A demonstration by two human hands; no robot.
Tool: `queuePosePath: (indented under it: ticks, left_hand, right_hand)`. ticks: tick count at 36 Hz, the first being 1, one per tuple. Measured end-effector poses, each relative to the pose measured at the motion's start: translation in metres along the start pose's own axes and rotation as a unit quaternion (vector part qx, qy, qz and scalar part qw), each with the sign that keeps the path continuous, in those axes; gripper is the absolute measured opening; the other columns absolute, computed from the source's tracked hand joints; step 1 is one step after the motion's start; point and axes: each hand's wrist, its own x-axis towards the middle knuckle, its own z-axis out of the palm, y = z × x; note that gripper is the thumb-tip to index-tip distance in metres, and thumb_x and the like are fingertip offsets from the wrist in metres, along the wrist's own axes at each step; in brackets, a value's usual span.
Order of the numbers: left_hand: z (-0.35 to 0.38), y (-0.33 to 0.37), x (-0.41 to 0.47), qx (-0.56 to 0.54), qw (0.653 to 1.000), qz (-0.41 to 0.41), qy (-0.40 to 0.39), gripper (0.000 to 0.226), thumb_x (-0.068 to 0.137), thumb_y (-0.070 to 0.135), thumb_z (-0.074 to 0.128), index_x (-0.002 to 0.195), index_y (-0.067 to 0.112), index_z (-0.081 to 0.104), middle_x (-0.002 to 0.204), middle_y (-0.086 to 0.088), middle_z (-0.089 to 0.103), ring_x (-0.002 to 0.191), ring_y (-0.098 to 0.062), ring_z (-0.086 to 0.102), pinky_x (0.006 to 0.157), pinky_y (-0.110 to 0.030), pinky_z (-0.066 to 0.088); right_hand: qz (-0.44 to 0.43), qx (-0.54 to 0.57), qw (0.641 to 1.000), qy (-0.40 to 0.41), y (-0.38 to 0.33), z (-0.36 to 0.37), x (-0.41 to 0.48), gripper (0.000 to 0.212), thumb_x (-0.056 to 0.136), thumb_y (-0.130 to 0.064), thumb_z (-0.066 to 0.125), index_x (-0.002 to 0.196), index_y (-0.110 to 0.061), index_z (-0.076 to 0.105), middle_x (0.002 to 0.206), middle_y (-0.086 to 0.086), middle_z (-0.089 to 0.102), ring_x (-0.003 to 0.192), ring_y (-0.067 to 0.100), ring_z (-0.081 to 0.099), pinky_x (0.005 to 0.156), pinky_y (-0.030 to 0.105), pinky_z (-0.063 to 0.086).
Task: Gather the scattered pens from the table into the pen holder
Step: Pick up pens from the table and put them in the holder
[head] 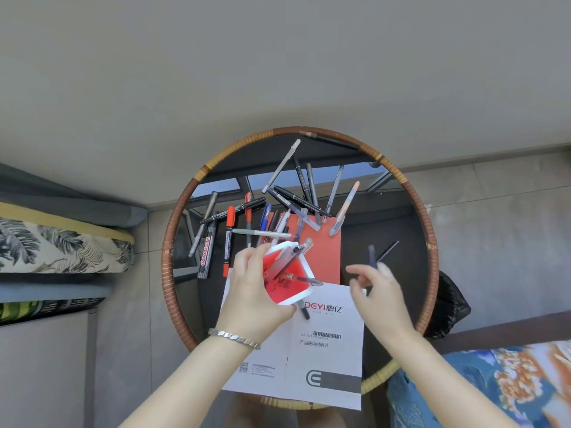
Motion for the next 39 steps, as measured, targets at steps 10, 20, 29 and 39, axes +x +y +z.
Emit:
queuePosePath:
  ticks: [10,20,29,39]
  left_hand:
    - [-0.008,-0.021,-0.007,-0.024,0.998,-0.025,0.061,0.089,0.061,0.014,0.081,0.133,0.027,0.03,0.114,0.014,0.024,0.108,-0.007,0.036,0.074,-0.007,0.036]
    - [-0.03,-0.046,-0.016,-0.009,0.994,-0.029,0.104,0.089,0.057,0.012,0.083,0.131,0.026,0.035,0.118,0.011,0.029,0.106,-0.004,0.035,0.065,0.0,0.027]
    - [-0.031,-0.042,-0.021,-0.008,0.996,-0.045,0.082,0.091,0.057,0.014,0.083,0.13,0.028,0.032,0.115,0.013,0.026,0.117,-0.013,0.039,0.074,-0.015,0.037]
    - [-0.006,-0.007,-0.013,0.019,1.0,0.005,-0.013,0.091,0.059,0.015,0.08,0.134,0.026,0.03,0.115,0.016,0.022,0.121,-0.013,0.037,0.092,-0.019,0.034]
  right_hand:
    - [0.008,-0.068,0.988,-0.138,-0.001,0.074,0.011,0.075,0.085,-0.04,0.066,0.145,-0.023,0.025,0.116,-0.003,0.056,0.096,0.016,0.058,0.074,0.03,0.047]
    - [0.041,-0.174,0.975,-0.135,-0.025,0.12,0.024,0.032,0.094,-0.015,0.052,0.125,-0.007,0.047,0.123,0.013,0.056,0.108,0.035,0.057,0.077,0.036,0.043]
    - [0.104,0.186,0.97,-0.113,-0.036,0.067,0.02,0.017,0.092,-0.005,0.048,0.08,-0.017,0.047,0.069,-0.003,0.043,0.059,0.011,0.037,0.053,0.024,0.031]
    - [0.101,0.724,0.682,0.013,-0.081,-0.031,0.004,0.02,0.099,-0.024,0.041,0.081,-0.017,0.046,0.054,-0.006,0.047,0.063,0.011,0.054,0.088,0.029,0.05]
